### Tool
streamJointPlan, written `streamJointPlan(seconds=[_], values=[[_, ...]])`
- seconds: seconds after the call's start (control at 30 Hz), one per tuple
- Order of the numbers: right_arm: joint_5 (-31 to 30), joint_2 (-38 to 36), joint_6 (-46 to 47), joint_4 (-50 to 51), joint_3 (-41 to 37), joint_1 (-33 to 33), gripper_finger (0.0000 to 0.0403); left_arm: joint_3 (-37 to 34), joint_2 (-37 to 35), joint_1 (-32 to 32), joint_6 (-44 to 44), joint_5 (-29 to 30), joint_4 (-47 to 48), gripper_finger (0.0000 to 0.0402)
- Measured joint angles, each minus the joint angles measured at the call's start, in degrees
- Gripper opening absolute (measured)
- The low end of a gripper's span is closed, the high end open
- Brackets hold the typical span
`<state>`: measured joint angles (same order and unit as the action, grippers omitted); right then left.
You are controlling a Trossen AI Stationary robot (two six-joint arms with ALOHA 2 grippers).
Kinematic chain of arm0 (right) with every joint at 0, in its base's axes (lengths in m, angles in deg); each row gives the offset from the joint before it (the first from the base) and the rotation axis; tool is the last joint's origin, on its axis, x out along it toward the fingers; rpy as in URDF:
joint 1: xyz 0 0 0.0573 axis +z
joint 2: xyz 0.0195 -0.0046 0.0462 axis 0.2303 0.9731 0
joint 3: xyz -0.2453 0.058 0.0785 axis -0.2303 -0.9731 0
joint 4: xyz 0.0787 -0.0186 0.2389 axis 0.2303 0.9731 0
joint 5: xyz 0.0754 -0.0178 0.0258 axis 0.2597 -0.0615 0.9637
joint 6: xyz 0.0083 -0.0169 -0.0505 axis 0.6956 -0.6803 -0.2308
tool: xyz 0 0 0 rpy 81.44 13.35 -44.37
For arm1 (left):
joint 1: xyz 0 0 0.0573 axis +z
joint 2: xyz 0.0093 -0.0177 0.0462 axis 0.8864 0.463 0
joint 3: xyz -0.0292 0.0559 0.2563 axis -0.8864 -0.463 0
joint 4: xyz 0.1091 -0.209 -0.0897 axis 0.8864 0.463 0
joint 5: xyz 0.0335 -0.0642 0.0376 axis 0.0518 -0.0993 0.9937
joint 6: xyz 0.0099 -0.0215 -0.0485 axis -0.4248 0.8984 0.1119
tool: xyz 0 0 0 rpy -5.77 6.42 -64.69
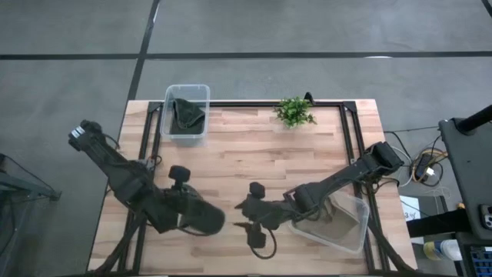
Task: Pick & Place hat
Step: Put the black cap into the top transparent bin
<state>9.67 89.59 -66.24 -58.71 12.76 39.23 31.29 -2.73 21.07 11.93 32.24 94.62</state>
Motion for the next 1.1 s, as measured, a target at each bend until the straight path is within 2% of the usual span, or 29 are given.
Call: streamJointPlan(seconds=[0.17, 0.3, 0.63, 0.97, 1.1], values=[[-2.85, 0.00, 1.04, -0.25, 1.43, -2.62, 0.0233, 0.00, -0.88, 1.56, 0.71, 0.76, -1.00, 0.0001], [-5.45, 0.00, -2.36, -0.58, 1.86, -4.08, 0.0233, 0.00, 0.17, 1.65, -0.72, 0.82, -2.38, 0.0001], [-2.37, 0.00, -4.92, -4.56, 1.84, -5.77, 0.0233, 0.14, 0.88, 2.03, -3.66, 3.79, -3.00, 0.0001], [-1.79, 0.00, -3.61, -5.66, 1.73, -6.27, 0.0233, 1.16, 1.03, 5.24, -9.44, 3.07, -8.92, 0.0001], [0.42, 0.00, -1.26, -5.48, 1.64, -6.70, 0.0233, 1.68, 1.64, 6.66, -11.97, 2.37, -10.83, 0.0001]])
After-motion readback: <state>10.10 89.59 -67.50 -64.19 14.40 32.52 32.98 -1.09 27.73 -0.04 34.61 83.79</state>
